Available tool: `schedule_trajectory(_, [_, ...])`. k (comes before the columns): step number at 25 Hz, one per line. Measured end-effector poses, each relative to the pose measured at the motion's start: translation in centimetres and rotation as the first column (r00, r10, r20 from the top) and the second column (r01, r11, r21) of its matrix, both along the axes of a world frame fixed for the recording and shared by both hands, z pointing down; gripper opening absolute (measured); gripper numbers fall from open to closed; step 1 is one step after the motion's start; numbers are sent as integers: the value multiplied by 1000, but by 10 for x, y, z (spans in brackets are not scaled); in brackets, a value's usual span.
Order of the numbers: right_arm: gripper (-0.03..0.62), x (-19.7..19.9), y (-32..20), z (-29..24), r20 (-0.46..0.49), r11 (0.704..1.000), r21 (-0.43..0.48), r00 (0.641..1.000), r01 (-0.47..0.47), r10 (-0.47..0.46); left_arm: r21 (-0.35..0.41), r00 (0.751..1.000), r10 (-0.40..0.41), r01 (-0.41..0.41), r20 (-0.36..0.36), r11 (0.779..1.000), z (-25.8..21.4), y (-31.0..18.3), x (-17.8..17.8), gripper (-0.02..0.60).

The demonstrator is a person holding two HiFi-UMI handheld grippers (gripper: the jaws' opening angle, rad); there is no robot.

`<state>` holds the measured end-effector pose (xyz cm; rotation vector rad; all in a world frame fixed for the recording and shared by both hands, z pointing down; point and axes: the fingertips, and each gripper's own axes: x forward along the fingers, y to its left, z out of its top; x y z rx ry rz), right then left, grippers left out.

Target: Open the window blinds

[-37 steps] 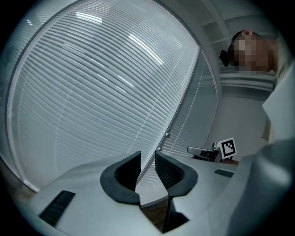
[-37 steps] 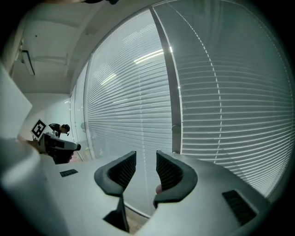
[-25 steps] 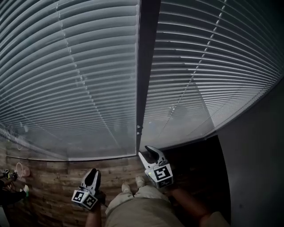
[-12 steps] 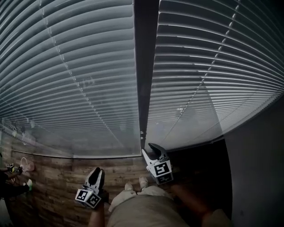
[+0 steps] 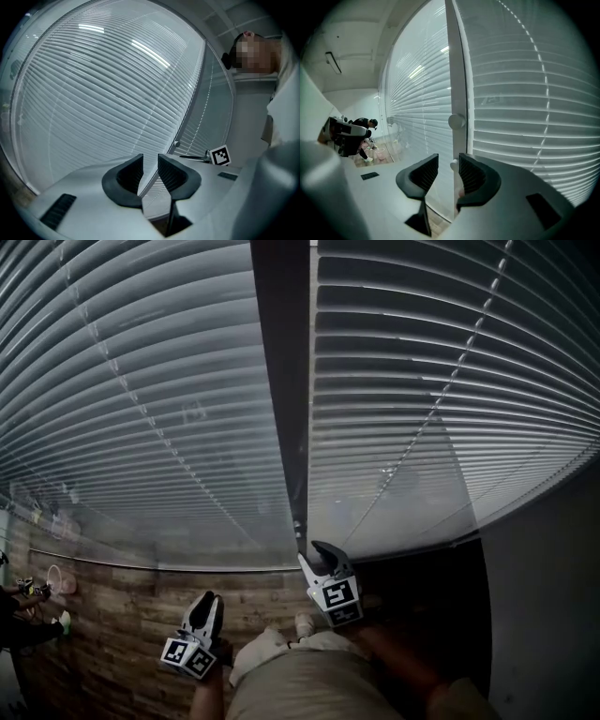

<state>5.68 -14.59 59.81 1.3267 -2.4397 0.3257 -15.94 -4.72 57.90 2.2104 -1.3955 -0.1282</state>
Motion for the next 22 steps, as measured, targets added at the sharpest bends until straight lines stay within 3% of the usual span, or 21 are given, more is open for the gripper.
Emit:
schedule_trajectory(13, [143, 7, 4, 1, 18, 1000, -17, 1000, 6, -6, -26, 999, -42, 42, -9, 999, 10, 9, -6, 106])
schedule_trajectory(19, [143, 12, -4, -4, -23, 1000, 12, 1000, -12, 12, -14, 1000, -10, 10, -15, 1000, 8, -6, -8, 107])
schedule_trajectory(22, [143, 6, -6, -10, 4, 1000, -6, 1000, -24, 24, 4, 1000, 6, -6, -12, 1000, 0, -15, -17, 106])
